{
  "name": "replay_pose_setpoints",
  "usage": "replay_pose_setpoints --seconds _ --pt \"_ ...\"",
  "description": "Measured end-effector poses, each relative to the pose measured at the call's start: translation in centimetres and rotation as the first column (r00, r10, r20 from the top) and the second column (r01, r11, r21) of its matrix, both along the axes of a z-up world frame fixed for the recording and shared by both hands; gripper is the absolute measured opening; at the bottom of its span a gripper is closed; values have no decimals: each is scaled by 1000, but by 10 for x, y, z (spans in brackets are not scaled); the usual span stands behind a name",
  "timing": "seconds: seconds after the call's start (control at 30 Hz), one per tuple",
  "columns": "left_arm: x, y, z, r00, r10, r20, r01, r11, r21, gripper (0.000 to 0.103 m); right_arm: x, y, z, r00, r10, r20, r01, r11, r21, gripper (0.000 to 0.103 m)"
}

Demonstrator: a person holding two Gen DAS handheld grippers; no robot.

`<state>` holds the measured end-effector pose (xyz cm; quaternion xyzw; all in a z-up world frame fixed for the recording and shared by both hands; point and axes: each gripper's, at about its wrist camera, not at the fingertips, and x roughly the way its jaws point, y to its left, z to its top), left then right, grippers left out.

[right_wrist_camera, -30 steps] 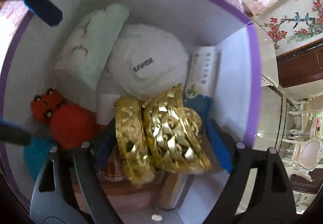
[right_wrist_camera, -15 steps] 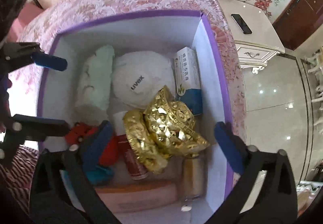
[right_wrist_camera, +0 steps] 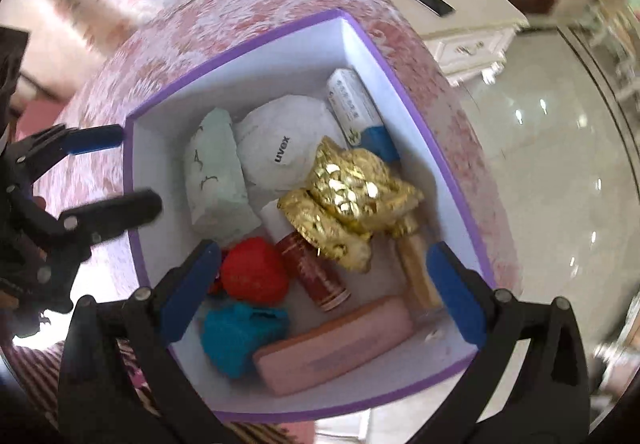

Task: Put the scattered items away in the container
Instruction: 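Withdraw both grippers up and away from the filled box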

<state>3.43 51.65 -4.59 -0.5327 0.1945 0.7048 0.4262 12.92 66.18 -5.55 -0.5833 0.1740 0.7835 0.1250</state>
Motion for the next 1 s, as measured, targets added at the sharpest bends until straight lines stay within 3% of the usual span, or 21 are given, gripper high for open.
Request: replay_pose_setpoints --seconds 0.27,0.6,0.83,1.0 --pt "-17 -2 9 995 63 -75 -67 996 -57 103 23 -16 1 992 -127 1 127 991 -36 103" --pt "-3 9 22 985 1 -174 -9 999 -44 103 32 -26 11 985 -170 43 166 984 70 103" --pt "-6 13 31 983 13 -184 -18 999 -27 103 39 -33 21 984 -175 31 171 980 100 103" --pt "-2 17 31 972 22 -233 -41 996 -77 103 39 -42 29 988 -155 22 151 980 130 103"
